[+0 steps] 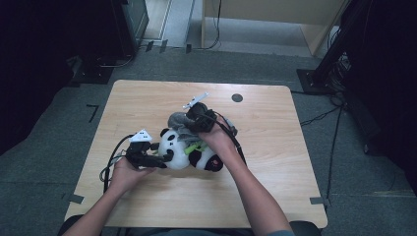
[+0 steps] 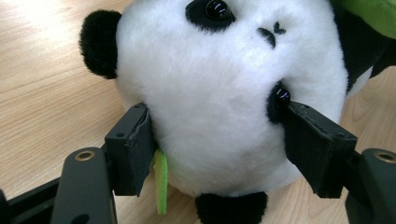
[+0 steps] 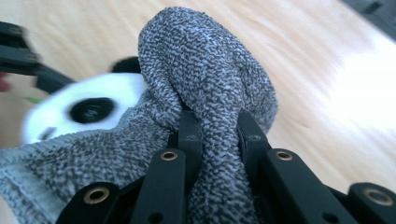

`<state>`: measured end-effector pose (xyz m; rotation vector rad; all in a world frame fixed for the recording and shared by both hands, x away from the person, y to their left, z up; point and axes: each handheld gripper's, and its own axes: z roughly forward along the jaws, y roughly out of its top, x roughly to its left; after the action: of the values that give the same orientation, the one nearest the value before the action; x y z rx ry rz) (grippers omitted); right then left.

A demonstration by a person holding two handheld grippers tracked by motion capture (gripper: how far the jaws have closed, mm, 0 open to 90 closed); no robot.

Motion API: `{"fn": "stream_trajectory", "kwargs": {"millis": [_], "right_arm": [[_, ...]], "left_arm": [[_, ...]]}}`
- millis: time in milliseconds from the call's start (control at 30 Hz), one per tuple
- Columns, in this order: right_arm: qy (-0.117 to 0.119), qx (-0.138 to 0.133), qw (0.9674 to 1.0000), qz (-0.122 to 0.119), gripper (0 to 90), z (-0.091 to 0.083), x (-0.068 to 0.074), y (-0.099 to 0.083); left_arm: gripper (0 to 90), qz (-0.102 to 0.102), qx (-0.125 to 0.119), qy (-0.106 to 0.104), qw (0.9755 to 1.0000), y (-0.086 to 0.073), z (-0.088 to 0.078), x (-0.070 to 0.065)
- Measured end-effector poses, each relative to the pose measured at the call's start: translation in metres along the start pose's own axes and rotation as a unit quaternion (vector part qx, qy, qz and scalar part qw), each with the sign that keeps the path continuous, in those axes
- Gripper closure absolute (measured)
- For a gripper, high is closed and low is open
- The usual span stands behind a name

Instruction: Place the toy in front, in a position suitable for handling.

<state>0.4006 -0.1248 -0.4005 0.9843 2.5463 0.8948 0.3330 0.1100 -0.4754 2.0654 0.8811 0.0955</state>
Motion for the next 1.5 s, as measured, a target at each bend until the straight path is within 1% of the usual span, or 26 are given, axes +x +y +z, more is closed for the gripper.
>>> {"fn": "stream_trajectory", "kwargs": {"millis": [67, 233, 333, 367, 433, 500, 533, 567, 600, 700, 833, 967, 1067, 1167, 1500], "right_arm": [[-0.016, 0.0, 0.9999, 0.003, 77.0, -0.003, -0.006, 0.0], [-0.036, -0.001, 0.9992, 0.015, 77.2, -0.01, -0.018, -0.001], [-0.058, -0.003, 0.9983, 0.012, 77.4, -0.017, -0.023, 0.0], [-0.061, -0.007, 0.998, 0.014, 77.4, -0.021, -0.026, 0.0], [-0.059, -0.02, 0.9977, 0.025, 77.5, -0.029, -0.033, 0.001], [-0.047, -0.038, 0.9973, 0.041, 77.6, -0.036, -0.037, 0.002], [-0.036, -0.051, 0.9968, 0.05, 77.6, -0.041, -0.037, 0.004], [-0.031, -0.06, 0.9964, 0.052, 77.7, -0.044, -0.036, 0.007], [-0.027, -0.067, 0.9962, 0.049, 77.7, -0.046, -0.032, 0.01], [-0.014, -0.074, 0.9965, 0.037, 77.7, -0.045, -0.019, 0.02], [0.007, -0.077, 0.9967, 0.026, 77.6, -0.036, 0.0, 0.031], [0.017, -0.074, 0.997, 0.011, 77.6, -0.029, 0.011, 0.037], [0.024, -0.07, 0.9972, 0.011, 77.6, -0.024, 0.015, 0.038], [0.026, -0.066, 0.9974, 0.01, 77.6, -0.021, 0.015, 0.038], [0.027, -0.061, 0.9978, 0.009, 77.6, -0.019, 0.018, 0.038]], "left_arm": [[29.3, 0.0, 0.0, 0.0, 1.0, 0.0, 0.0, 0.0], [29.5, 0.002, 0.003, 0.001, 1.0, 0.0, 0.0, -0.001], [29.7, 0.004, 0.004, 0.001, 1.0, 0.0, -0.001, -0.001], [29.7, 0.005, 0.004, 0.001, 1.0, 0.0, -0.001, -0.001], [29.7, 0.005, 0.004, 0.002, 1.0, 0.0, -0.001, -0.001], [29.7, 0.003, 0.004, 0.001, 1.0, 0.0, -0.001, 0.0], [29.8, 0.001, 0.003, 0.001, 1.0, 0.0, 0.0, 0.0], [29.8, 0.0, 0.003, 0.001, 1.0, 0.0, 0.0, 0.0], [29.8, 0.001, 0.003, 0.002, 1.0, 0.0, 0.0, 0.0], [29.8, 0.0, 0.002, 0.001, 1.0, 0.0, 0.0, 0.0], [29.8, 0.002, 0.003, 0.001, 1.0, 0.0, 0.0, 0.0], [29.8, 0.003, 0.004, 0.002, 1.0, 0.0, -0.001, 0.0], [29.8, 0.002, 0.002, 0.002, 1.0, 0.0, -0.001, -0.001], [29.8, 0.002, 0.003, 0.002, 1.0, 0.0, -0.001, -0.001], [29.8, 0.002, 0.003, 0.001, 1.0, 0.0, -0.001, 0.0]]}}
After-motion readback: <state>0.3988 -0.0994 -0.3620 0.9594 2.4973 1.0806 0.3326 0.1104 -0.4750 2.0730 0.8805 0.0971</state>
